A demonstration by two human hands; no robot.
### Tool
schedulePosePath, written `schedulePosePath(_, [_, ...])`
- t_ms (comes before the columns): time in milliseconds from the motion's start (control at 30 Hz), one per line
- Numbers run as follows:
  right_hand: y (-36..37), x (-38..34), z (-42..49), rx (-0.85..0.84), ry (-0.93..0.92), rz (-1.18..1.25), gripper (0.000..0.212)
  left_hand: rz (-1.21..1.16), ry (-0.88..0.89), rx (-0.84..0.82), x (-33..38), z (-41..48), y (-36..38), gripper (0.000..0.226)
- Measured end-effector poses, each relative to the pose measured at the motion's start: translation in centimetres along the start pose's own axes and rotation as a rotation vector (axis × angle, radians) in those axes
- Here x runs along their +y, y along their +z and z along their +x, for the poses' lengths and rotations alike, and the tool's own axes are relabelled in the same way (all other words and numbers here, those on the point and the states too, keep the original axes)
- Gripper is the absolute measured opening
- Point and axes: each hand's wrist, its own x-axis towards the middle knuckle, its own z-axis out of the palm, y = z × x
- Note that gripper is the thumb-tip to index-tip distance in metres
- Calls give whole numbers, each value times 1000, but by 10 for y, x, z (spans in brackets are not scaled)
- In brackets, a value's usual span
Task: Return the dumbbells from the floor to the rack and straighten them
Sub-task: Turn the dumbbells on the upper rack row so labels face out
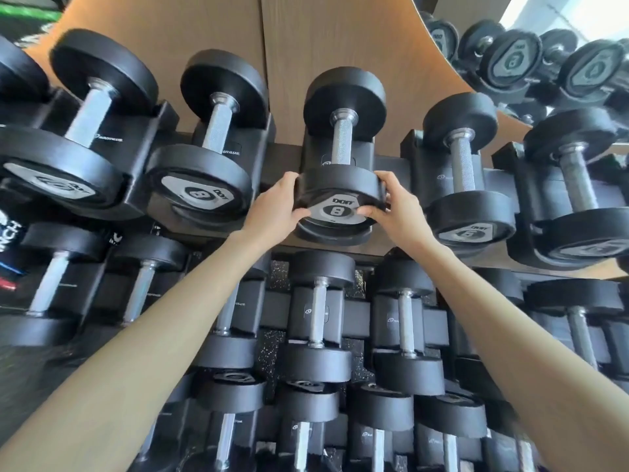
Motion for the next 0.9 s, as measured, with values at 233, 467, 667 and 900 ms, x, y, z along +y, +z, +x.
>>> schedulePosePath(233, [-14, -22, -24, -112, 71, -326, 74, 125, 12, -64, -2, -61, -17, 57])
schedulePosePath(467, [0, -63, -73, 265, -380, -555, 46, 408, 79, 155, -6, -113, -53, 48])
schedulePosePath(667, [42, -79, -78, 122, -457, -544, 55, 472, 41, 200, -30, -139, -69, 51])
schedulePosePath(900, [95, -88, -79, -38, -416, -608, 60, 476, -23, 83, -75, -153, -69, 57])
